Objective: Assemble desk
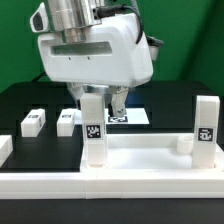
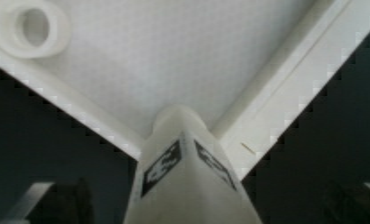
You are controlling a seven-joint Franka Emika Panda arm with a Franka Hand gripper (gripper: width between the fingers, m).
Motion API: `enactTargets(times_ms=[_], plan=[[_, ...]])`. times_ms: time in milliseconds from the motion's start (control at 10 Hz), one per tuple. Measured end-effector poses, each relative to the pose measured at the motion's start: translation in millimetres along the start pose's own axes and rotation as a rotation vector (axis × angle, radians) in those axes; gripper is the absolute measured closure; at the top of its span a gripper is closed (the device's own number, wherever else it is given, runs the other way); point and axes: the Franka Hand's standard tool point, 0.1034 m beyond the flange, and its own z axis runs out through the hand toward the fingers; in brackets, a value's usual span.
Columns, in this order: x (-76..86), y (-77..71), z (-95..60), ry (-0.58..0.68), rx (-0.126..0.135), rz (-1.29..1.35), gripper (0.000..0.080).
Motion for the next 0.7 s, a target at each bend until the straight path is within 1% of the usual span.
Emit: enactTargets(times_ms=[100, 200, 300, 400, 500, 600, 700], plan=[[0.5, 0.2, -0.3, 0.001, -0.002, -0.081, 0.0151], [6.3, -1.1, -6.6, 0.019, -0.032, -0.325, 0.0151], [10.2, -1.2, -9.3, 0.023, -0.044, -0.577, 0.0151], [9.3, -0.8, -7.9, 0.021, -0.04, -0.522, 0.0151], [9.2, -0.9, -7.9, 0.022, -0.04, -0.498, 0.0239], [9.4, -0.7, -7.9, 0.022, -0.04, -0.501, 0.0372], [9.3, -0.7, -7.7, 0.022, -0.04, -0.466, 0.0372]])
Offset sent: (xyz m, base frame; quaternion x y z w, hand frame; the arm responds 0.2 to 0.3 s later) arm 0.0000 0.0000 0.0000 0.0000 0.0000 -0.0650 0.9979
